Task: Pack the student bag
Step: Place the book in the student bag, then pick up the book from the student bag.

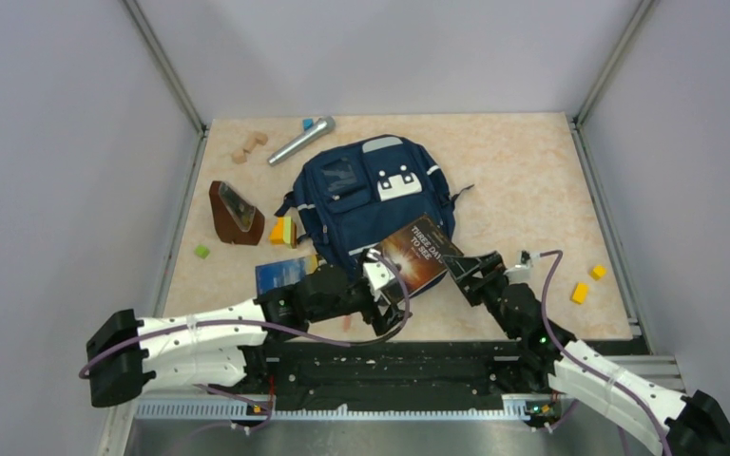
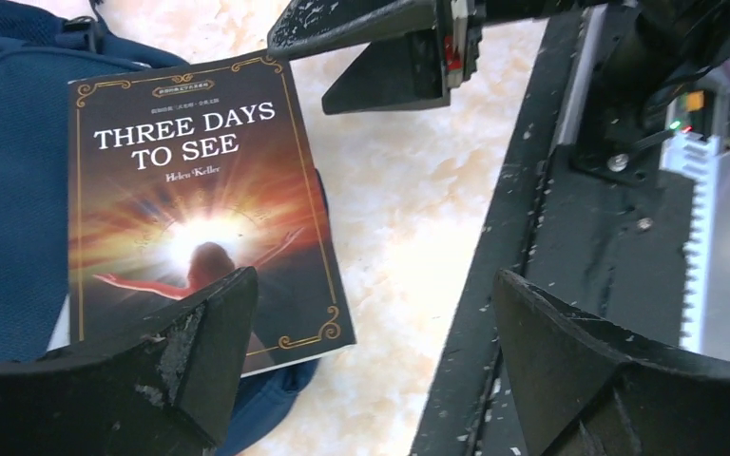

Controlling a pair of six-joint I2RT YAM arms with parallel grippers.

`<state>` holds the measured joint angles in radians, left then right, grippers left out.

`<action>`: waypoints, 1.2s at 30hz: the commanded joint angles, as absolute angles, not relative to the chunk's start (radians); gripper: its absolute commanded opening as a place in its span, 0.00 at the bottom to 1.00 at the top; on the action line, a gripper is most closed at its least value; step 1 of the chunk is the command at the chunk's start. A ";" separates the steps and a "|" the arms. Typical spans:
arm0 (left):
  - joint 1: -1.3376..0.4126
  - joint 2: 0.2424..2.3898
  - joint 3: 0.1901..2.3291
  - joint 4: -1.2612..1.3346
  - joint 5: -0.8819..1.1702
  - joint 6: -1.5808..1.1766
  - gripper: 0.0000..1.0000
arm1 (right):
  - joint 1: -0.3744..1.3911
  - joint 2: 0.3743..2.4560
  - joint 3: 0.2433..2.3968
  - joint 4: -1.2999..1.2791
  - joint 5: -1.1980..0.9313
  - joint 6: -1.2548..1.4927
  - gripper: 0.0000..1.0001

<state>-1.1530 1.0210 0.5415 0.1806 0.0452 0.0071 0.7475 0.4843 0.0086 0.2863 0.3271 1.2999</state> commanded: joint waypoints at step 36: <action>-0.779 1.033 0.425 0.369 -0.278 -0.150 0.98 | 0.647 1.129 0.055 0.967 0.293 1.144 0.55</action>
